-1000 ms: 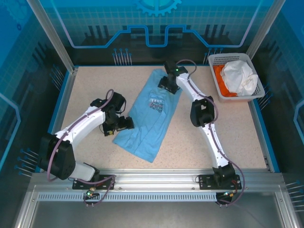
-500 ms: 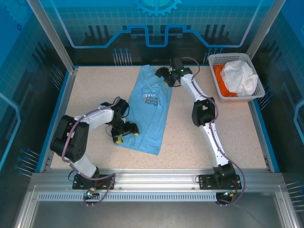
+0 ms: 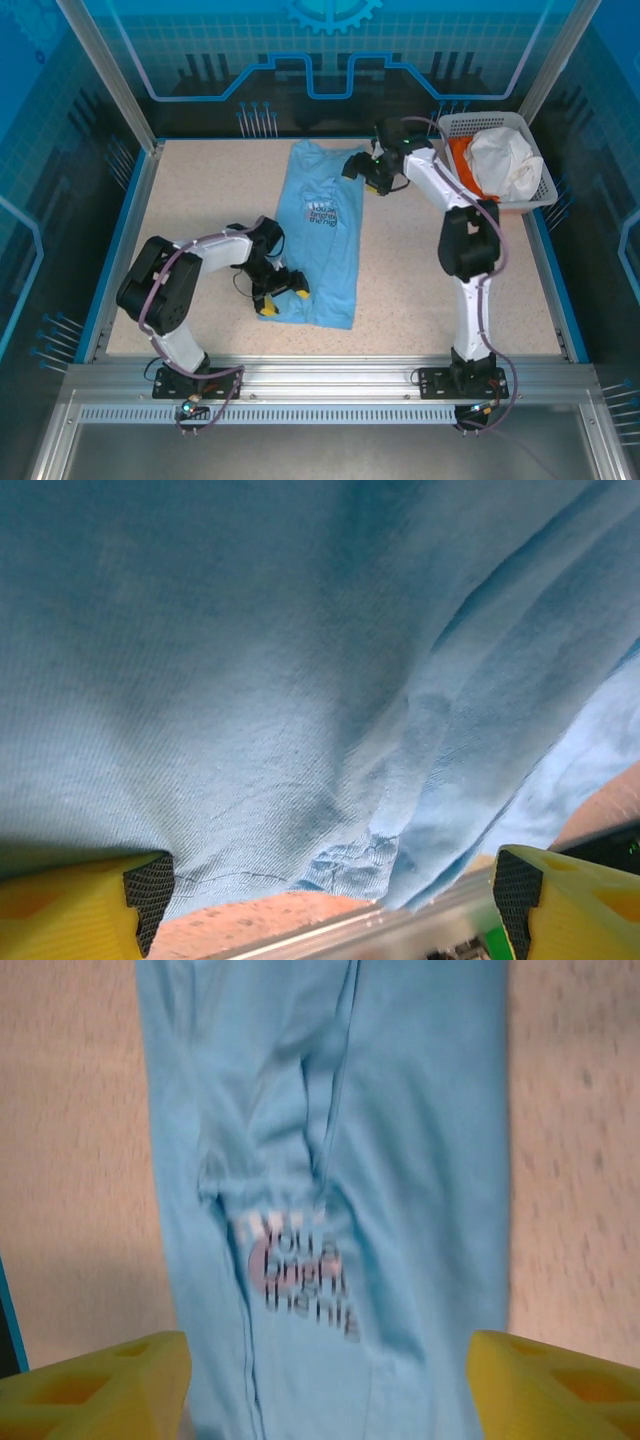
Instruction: Fold and stack the t-shirts
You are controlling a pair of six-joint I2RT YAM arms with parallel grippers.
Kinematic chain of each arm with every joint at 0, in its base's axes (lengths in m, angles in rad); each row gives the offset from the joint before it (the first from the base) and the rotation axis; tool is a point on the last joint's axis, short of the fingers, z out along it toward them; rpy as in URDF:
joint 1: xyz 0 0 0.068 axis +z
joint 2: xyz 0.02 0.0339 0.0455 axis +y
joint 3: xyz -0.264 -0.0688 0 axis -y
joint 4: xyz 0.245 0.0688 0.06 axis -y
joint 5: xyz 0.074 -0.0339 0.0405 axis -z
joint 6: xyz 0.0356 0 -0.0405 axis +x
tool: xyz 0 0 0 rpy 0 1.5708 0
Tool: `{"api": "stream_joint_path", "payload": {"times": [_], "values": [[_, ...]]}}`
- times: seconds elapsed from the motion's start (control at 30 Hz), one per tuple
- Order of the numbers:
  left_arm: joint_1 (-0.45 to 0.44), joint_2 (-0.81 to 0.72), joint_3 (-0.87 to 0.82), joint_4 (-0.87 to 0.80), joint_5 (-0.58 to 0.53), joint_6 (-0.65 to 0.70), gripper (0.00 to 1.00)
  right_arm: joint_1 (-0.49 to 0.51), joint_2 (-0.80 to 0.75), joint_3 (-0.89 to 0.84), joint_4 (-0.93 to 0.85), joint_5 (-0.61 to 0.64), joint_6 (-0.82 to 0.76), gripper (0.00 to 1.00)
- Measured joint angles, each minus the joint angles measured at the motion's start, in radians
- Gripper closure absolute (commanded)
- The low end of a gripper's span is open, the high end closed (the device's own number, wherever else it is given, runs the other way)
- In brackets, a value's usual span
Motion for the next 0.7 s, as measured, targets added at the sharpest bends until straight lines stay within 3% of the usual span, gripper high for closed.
{"api": "stream_joint_path", "payload": {"times": [0.13, 0.27, 0.53, 0.7], "values": [[-0.084, 0.058, 0.037, -0.012, 0.086, -0.028, 0.11, 0.029, -0.155, -0.23, 0.013, -0.008, -0.037, 0.28], [-0.175, 0.115, 0.117, -0.061, 0.094, -0.027, 0.09, 0.042, -0.193, -0.419, 0.02, -0.015, -0.06, 0.3], [-0.183, 0.082, 0.2, -0.137, -0.109, -0.017, 0.03, 0.058, -0.242, -0.624, 0.008, -0.045, -0.09, 0.36], [-0.14, -0.079, 0.224, -0.171, -0.232, -0.017, 0.04, 0.096, -0.337, -0.724, 0.017, -0.088, -0.127, 0.34]]}}
